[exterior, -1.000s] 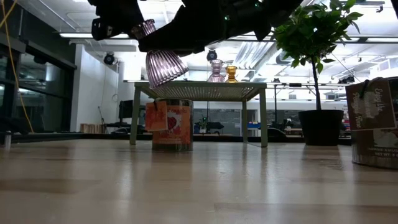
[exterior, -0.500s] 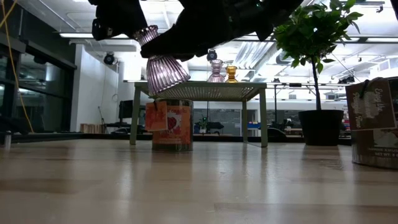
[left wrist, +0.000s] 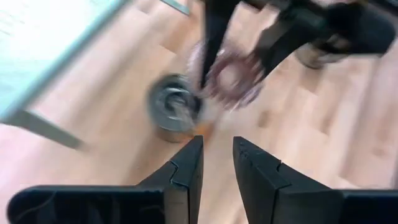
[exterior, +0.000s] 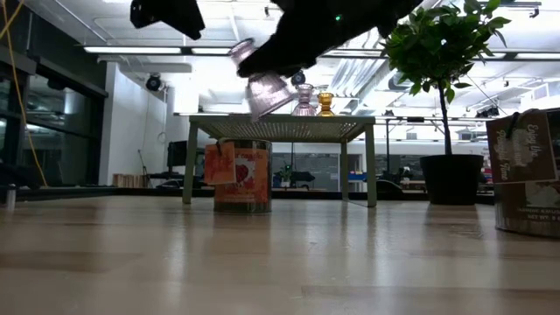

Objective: Pick & Place candle stick holders
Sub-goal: Put the purple glass candle holder on the shelf

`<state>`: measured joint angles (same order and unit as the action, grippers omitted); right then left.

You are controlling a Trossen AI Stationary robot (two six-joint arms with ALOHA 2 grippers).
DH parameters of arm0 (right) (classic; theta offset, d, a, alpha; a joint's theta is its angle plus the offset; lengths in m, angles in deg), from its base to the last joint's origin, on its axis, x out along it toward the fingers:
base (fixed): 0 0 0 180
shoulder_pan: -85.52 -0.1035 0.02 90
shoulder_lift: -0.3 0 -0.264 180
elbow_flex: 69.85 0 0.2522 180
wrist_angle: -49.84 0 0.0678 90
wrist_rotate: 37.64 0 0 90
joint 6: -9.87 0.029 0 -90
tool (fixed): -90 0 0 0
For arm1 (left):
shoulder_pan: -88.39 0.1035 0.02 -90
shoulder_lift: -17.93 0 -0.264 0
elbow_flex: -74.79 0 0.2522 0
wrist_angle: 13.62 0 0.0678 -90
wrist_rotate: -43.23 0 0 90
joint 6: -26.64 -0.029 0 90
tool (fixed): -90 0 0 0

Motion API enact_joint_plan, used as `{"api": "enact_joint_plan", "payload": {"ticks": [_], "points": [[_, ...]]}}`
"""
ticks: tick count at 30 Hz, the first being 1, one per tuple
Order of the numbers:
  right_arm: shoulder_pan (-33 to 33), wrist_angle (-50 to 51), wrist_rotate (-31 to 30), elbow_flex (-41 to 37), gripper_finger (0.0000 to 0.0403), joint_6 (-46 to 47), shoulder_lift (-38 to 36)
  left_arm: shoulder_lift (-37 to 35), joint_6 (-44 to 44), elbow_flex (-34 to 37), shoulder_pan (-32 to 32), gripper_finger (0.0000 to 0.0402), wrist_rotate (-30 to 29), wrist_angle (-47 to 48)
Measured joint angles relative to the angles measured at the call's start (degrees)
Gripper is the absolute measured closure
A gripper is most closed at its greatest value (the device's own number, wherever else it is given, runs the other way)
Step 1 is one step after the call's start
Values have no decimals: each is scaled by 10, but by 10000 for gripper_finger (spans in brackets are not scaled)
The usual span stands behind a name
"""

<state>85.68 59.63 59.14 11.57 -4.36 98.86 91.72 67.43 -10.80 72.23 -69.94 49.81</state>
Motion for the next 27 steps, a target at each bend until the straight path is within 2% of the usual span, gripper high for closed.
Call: {"api": "enact_joint_plan", "payload": {"ticks": [7, 12, 15, 20, 27], "points": [[50, 22, 2, -66, 281, 0, -122, -26, -4, 5, -21, 316, -116, 65], [98, -28, -12, -153, 281, 16, -216, -67, 31, 66, -61, 316, -216, 70], [124, -77, -49, -204, 281, 22, -262, -102, 70, 123, -81, 316, -262, 67], [151, -122, -111, -260, 281, 44, -309, -162, 87, 226, -90, 316, -285, 4], [182, -173, -173, -297, 281, 106, -314, -230, 60, 325, -90, 316, -324, -74]]}}
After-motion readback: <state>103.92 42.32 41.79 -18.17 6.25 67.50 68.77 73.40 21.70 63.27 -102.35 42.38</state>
